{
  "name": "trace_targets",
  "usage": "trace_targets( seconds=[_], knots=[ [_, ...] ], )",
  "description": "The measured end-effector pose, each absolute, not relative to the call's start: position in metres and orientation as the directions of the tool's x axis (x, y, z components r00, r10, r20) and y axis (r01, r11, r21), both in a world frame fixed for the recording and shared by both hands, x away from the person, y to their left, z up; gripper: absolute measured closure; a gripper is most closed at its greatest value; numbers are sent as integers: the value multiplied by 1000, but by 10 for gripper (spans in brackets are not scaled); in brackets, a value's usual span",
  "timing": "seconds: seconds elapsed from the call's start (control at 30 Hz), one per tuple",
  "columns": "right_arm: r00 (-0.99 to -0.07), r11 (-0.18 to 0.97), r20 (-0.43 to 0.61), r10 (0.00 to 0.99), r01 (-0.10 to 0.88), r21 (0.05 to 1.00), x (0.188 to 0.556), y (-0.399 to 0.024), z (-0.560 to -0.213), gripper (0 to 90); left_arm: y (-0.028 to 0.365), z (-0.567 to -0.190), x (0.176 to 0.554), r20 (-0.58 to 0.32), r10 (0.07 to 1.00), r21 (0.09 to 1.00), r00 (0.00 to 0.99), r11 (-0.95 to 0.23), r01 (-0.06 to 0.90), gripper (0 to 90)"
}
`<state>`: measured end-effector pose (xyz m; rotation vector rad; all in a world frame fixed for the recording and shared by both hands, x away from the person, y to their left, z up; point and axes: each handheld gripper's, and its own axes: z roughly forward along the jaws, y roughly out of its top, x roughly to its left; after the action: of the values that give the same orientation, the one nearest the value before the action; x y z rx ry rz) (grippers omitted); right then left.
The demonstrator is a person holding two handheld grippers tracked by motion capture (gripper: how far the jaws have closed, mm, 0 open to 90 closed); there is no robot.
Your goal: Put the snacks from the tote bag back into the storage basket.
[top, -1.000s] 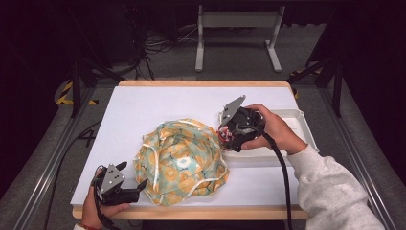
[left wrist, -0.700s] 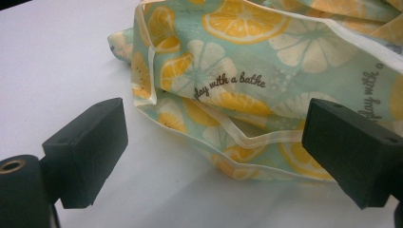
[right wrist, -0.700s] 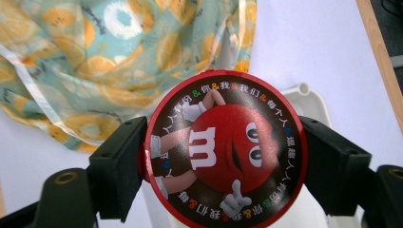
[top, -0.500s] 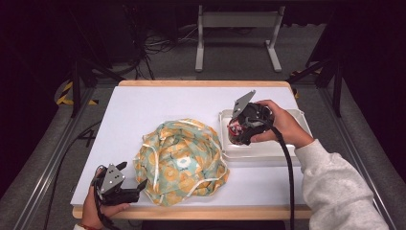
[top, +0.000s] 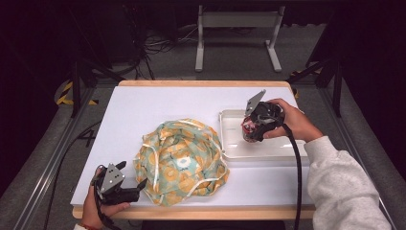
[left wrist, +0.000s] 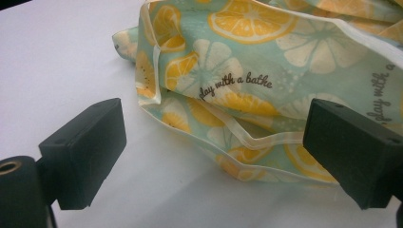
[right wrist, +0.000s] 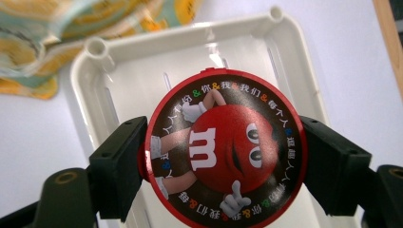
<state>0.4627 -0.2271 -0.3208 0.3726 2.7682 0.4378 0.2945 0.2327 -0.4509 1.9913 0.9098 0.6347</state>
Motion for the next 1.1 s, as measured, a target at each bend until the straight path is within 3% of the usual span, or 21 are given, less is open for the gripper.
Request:
trace_targets(
  seconds=[0.57,1.1],
  knots=[
    [-914,916,-214,346,279,288,480,-258,-353,238,232,-451,295,102,785,845,611,-392,363,72],
    [-926,924,-196,322,262,279,478,-267,-362,234,231,-451,295,104,781,844,616,-397,361,72]
  ],
)
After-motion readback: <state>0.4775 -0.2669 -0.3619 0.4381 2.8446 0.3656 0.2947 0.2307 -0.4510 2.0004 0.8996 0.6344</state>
